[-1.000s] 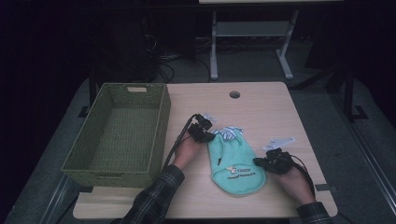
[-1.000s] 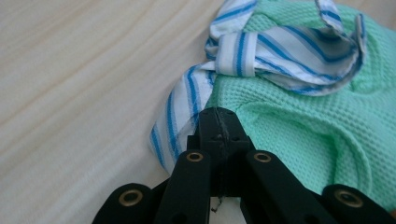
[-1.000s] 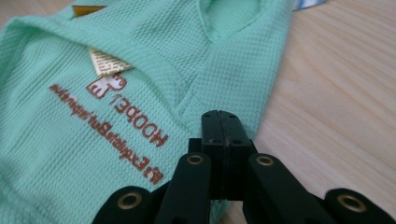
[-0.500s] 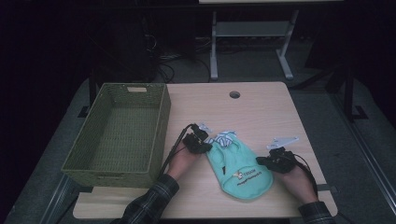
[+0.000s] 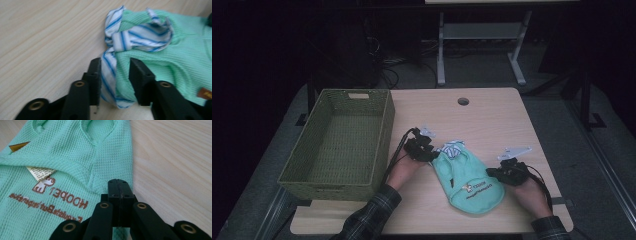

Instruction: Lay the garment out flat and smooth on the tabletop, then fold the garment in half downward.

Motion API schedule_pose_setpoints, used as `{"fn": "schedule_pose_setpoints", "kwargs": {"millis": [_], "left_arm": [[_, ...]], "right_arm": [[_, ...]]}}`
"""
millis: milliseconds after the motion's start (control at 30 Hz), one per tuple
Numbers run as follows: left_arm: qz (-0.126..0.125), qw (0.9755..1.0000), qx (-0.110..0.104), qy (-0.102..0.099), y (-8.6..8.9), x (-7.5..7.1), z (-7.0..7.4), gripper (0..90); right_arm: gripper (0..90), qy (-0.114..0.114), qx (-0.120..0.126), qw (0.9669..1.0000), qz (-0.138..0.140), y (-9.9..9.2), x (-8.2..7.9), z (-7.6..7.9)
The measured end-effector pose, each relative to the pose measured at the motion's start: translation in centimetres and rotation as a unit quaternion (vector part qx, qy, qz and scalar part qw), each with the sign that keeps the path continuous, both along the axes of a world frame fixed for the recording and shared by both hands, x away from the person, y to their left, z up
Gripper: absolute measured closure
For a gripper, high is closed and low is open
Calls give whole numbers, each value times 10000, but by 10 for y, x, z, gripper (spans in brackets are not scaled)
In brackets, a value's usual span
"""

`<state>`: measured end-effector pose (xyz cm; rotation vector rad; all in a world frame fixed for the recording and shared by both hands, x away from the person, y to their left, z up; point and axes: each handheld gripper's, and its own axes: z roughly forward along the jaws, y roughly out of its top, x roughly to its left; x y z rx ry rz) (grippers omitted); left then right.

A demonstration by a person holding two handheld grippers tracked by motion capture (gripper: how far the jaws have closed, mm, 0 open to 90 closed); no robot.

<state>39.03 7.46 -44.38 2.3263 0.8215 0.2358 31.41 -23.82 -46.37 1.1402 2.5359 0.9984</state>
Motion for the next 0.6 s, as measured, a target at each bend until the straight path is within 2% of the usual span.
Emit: {"fn": "schedule_pose_setpoints", "kwargs": {"millis": [100, 200, 333, 500, 567, 600], "left_arm": [[23, 9999, 97, 94, 0, 4, -8, 537], [59, 9998, 64, 192, 0, 5, -13, 534], [41, 9997, 54, 223, 2, 6, -15, 537], [-29, 9997, 54, 223, 3, 5, -14, 597], [-68, 9996, -18, 269, 3, 4, -15, 688], [-114, 9995, -18, 291, 3, 4, -15, 688]], "right_arm": [[897, -11, 7, 10000, 0, 0, 0, 0], [897, -7, -3, 10000, 5, 0, 0, 0], [897, -2, 0, 10000, 7, 0, 0, 0], [896, -4, -3, 10000, 8, 0, 0, 0], [896, 3, 10, 10000, 2, 0, 0, 0], [896, 5, 11, 10000, 3, 0, 0, 0]]}}
